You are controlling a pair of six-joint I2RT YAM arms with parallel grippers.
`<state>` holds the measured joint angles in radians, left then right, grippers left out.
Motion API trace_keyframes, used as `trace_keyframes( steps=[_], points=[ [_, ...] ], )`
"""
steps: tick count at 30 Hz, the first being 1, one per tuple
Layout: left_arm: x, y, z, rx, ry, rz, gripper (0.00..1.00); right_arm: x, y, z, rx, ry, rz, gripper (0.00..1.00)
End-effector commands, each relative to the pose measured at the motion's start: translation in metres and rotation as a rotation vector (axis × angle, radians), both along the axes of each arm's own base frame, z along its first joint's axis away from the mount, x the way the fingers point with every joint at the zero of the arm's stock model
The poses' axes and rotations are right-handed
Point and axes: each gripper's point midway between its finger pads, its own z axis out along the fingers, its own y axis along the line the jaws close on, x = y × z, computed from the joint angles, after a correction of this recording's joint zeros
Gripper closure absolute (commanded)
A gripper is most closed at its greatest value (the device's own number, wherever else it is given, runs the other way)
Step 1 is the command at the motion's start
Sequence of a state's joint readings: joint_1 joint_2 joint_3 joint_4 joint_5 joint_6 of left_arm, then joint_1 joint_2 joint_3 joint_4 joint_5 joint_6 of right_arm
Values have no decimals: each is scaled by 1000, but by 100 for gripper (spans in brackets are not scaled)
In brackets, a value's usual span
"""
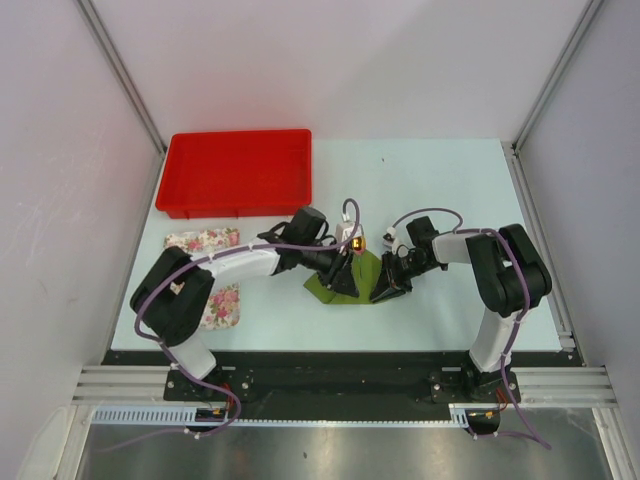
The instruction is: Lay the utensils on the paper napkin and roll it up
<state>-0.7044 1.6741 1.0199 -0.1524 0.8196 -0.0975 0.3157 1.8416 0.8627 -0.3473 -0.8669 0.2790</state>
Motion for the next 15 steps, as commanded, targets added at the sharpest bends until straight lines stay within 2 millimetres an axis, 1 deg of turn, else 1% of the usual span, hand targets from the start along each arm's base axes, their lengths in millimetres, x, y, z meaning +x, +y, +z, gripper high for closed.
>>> trace_keyframes(
  steps=[1,2,3,5,7,12,14,15],
  points=[
    [-20,-10,7,-91,225,13,64,9,-1,-4,-30,-22,4,83],
    [-19,-12,2,-83,267,31,66,8,-1,-4,-32,-20,4,83],
    [-15,-16,1,-98,267,40,66,9,-2,-4,-32,-22,3,83],
    [-12,-18,-3,-101,325,73,67,9,-2,-6,-39,-20,2,82],
    [-8,-19,-11,-100,342,93,67,10,-2,-5,-38,-25,7,82],
    [-1,-12,-37,-55,411,152,70,10,-3,-8,-49,-20,8,81],
    [1,-7,-42,-45,430,172,71,9,-4,-9,-53,-16,8,81],
    [2,-5,-48,-26,434,190,71,10,-5,-9,-59,-19,6,81]
  ],
)
